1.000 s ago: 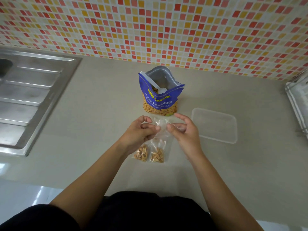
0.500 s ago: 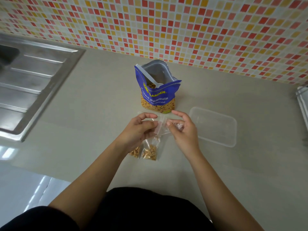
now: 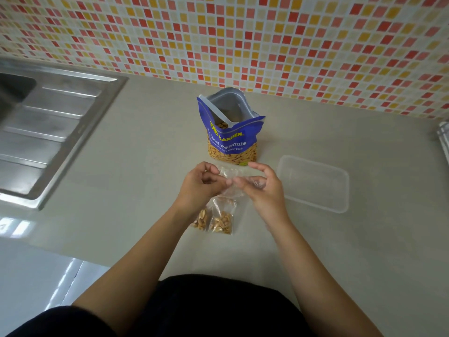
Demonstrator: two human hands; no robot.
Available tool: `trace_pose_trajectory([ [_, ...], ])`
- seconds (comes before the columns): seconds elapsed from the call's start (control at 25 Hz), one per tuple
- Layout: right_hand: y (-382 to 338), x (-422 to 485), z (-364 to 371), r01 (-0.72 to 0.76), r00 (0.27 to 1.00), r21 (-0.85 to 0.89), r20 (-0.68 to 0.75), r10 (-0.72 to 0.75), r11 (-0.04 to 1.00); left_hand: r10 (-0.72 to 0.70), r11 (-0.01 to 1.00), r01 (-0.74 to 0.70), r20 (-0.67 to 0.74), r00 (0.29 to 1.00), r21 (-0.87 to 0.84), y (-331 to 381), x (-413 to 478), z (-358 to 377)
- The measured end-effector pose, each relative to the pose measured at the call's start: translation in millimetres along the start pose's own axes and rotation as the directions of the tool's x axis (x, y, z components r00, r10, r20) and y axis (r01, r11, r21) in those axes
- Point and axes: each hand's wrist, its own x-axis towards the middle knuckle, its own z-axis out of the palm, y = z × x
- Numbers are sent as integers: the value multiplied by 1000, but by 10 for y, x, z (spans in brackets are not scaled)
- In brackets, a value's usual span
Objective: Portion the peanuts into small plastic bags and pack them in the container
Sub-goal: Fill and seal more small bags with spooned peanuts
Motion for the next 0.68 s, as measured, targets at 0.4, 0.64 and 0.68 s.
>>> trace_pose_trajectory([
  [0.4,-60,-2,46,29,996,19,79,-31,999,-212,846,238,108,971,-477,-43,116,-35],
  [0.64,-44,-8,-58,-227,967,213,162,194,951,30,985,-40,66,997,166,150,149,-136],
  [0.68,-51,-7,-67,-243,960,202,190,205,949,35,982,-42,43,998,182,177,144,-147],
])
